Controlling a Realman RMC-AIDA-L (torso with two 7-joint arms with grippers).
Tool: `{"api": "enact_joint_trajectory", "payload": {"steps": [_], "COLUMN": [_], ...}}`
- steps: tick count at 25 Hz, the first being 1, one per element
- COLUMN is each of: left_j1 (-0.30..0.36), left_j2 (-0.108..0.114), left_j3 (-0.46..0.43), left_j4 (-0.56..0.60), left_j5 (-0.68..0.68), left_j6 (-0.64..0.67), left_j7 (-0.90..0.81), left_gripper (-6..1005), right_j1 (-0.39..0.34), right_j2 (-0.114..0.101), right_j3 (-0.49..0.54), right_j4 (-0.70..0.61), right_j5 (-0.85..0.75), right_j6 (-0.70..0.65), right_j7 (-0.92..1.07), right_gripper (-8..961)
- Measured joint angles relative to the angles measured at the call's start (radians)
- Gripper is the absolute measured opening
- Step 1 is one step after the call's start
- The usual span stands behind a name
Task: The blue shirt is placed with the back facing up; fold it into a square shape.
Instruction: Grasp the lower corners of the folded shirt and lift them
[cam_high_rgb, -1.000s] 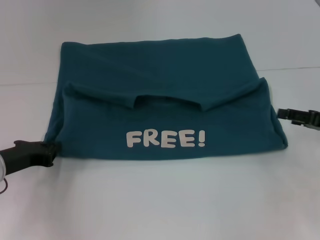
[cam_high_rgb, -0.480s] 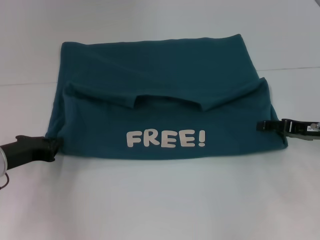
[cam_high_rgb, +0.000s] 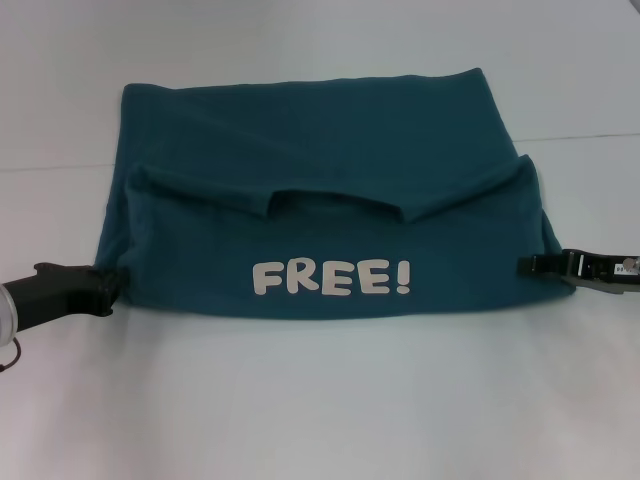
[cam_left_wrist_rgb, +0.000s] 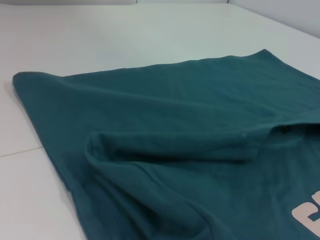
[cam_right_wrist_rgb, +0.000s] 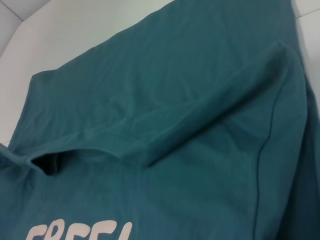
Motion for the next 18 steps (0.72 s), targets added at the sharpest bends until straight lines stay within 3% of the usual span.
{"api": "enact_joint_trajectory", "payload": {"steps": [6,12,14,18], "left_j1": [0.0,0.01,0.02,0.044], "left_j2": [0.0,0.0,-0.001,0.0], "left_j3": [0.0,0.0,-0.005,-0.008], "left_j4": [-0.004,0.002,0.012,0.045], "left_j5": [0.003,0.006,0.007,0.015], "left_j6": [-0.003,0.007,0.032,0.097], "left_j7": [-0.002,-0.026,-0.044,-0.09], "left_gripper": [26,26,26,27], "right_j1": [-0.011,-0.033,-0.049,-0.092], "right_j2": [0.001,0.003,0.004,-0.002], "right_j3": [0.001,0.024,0.029,0.034], "right_j4": [-0.007,-0.008,-0.008,-0.008], "right_j5": [0.001,0.015,0.046,0.108], "right_j6": [-0.007,-0.009,-0.016,-0.046], "right_j7": [-0.006,-0.05,-0.08,-0.13], "right_gripper": [538,298,85,57]}}
